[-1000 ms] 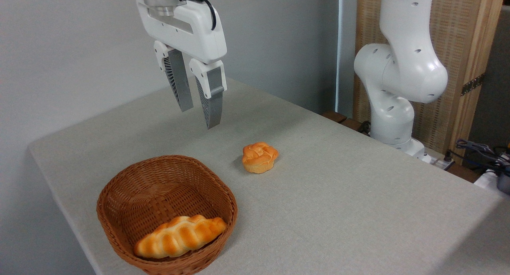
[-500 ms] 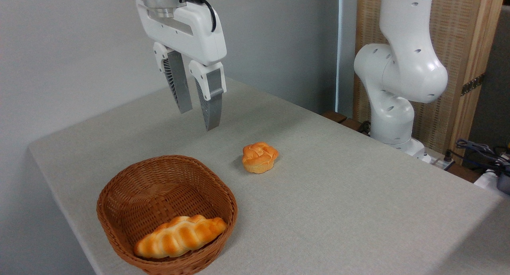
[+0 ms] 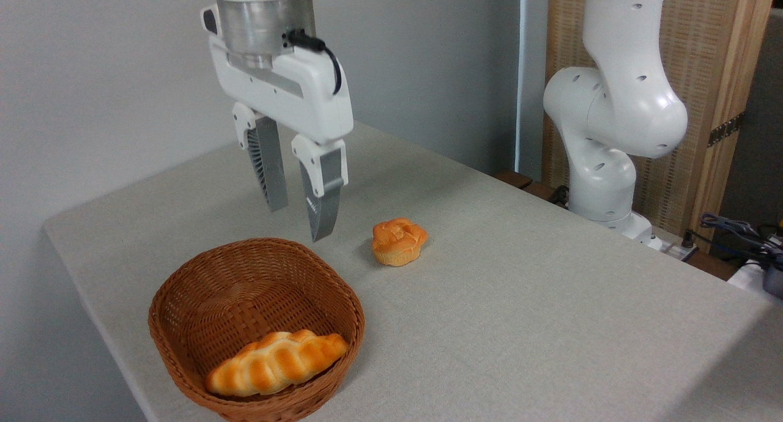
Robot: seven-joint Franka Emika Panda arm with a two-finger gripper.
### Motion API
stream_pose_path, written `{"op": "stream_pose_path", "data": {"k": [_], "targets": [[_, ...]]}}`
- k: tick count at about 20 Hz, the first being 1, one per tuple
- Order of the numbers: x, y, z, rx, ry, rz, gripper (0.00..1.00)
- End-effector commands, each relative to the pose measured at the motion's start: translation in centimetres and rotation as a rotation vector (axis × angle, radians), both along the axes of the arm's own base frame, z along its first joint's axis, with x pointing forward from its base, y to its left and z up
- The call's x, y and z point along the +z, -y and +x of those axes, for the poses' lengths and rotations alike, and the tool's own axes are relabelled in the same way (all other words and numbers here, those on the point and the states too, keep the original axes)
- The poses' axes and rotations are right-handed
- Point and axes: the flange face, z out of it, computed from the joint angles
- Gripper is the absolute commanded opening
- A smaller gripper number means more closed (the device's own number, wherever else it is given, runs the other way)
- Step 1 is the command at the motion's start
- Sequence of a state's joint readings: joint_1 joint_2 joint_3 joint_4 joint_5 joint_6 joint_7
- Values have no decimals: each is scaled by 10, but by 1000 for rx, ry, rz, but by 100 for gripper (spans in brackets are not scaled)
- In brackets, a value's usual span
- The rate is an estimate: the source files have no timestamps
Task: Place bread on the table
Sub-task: 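Lower the open gripper into the basket over the braided loaf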
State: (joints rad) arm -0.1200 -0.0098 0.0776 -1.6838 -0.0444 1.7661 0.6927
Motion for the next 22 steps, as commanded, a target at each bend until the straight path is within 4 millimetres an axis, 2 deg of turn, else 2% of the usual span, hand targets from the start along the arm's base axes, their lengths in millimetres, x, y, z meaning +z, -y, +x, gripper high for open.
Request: {"op": "stream_pose_path", "data": {"k": [1, 5, 9, 15, 22], "targets": [[-21, -2, 4, 13, 80, -7, 100], [-58, -3, 12, 17, 157, -8, 100], [-97, 3, 13, -1, 143, -2, 100], [-129, 2, 22, -226, 109, 37, 100], [-155, 5, 38, -237, 146, 48, 100]]}}
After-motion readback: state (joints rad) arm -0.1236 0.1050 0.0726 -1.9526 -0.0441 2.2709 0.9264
